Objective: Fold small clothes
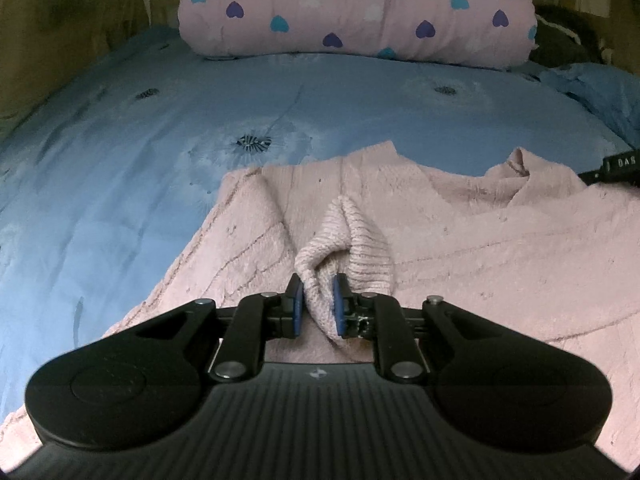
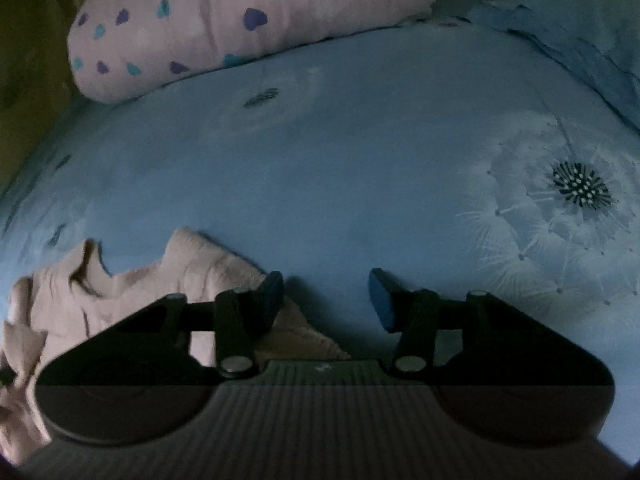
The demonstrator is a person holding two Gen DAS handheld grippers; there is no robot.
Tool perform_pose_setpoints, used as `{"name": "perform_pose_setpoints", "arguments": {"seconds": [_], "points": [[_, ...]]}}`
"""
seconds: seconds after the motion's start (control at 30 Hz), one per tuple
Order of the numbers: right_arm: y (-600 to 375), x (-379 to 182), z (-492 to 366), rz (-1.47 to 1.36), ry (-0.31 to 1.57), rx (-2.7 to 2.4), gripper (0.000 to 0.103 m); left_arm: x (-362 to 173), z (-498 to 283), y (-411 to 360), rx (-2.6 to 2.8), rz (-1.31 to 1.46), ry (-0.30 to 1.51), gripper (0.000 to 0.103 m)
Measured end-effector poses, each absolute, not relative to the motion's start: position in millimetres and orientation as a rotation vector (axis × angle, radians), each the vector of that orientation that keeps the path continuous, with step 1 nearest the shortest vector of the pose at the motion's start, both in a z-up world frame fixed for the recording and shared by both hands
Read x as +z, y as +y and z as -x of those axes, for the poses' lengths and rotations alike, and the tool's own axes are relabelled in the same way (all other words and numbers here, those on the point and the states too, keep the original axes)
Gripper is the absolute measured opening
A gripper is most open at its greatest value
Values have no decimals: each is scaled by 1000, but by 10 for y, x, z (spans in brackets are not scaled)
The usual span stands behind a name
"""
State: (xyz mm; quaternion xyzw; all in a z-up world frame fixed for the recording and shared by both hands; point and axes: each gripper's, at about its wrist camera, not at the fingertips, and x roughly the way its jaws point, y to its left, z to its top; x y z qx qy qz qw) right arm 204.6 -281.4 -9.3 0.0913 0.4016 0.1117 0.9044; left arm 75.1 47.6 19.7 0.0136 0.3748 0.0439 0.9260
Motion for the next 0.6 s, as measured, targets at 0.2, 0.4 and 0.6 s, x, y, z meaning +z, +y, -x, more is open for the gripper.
{"name": "perform_pose_setpoints", "arguments": {"seconds": [0.2,0.4,0.6], "points": [[-2845,-8,-2003,-245,926,331,50,199,-760,480,95,-20,772,18],[-2478,71,-1867,-73,966,383,20,194,-756,493,97,-13,778,19],[-2305,290,-1773,72,849,312,15,198,-760,502,98,-8,780,19]]}}
